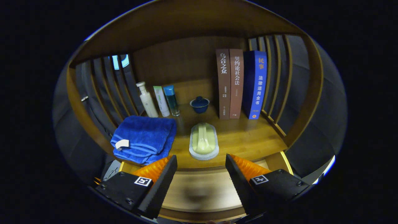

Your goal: Pull open the drawer, take out the items inside it, and place them on the countertop above the cabinet.

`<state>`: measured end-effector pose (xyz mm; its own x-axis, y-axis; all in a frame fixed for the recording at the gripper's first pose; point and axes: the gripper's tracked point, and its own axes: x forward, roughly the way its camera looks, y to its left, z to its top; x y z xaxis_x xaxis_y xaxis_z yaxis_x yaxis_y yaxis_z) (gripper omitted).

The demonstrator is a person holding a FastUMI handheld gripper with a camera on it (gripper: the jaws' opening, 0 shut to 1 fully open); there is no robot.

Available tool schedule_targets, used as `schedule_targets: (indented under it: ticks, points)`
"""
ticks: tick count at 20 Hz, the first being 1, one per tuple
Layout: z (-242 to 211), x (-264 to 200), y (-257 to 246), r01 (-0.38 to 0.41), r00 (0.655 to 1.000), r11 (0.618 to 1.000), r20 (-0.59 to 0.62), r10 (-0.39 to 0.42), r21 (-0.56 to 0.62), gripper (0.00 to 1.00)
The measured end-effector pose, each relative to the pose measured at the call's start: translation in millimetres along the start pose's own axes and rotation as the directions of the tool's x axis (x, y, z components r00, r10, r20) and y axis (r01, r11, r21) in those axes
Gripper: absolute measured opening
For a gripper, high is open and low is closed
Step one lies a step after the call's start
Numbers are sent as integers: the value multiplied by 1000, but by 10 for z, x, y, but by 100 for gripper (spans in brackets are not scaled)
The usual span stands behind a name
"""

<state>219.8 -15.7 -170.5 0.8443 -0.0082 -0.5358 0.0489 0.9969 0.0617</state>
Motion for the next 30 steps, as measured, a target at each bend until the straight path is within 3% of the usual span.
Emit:
schedule_targets:
  ticks: [8,18,22,30]
  points:
    - [-373,-875,103,-1,965,996,260,25,-91,99]
    - [-1097,-1590,42,-28,899,999,435,45,-47,99]
    - [-1470,-1573,33,-20,894,997,446,51,-73,99]
    - [-1993,-1075,53,-3,915,995,402,43,-102,99]
